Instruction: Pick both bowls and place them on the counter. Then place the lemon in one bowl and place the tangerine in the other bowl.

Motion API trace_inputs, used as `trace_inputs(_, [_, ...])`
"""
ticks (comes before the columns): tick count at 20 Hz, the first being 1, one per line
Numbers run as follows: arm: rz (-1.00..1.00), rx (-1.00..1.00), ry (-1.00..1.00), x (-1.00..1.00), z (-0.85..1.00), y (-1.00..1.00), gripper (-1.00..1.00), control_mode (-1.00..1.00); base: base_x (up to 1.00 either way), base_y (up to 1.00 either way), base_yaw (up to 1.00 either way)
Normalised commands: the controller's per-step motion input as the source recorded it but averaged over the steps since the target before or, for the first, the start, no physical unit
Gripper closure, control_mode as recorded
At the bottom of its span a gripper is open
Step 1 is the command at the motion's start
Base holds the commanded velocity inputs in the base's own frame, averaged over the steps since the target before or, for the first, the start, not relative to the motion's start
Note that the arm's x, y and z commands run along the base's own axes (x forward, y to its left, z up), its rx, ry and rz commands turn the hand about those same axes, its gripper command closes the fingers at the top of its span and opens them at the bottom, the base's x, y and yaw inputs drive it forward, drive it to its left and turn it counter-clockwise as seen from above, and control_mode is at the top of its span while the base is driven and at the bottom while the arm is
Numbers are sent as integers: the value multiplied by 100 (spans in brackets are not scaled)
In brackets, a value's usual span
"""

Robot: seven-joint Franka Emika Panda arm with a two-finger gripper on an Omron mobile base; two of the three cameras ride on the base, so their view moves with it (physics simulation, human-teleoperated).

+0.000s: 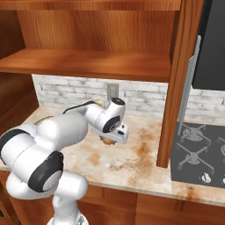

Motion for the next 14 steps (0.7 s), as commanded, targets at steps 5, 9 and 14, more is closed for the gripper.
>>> trace_inputs(5, [0,0,0,-28,40,48,100,-100,0,0,0])
trace_inputs(9, [0,0,0,-21,40,47,100,-100,0,0,0])
trace_inputs(14, [0,-2,0,-26,33,37,100,-100,0,0,0])
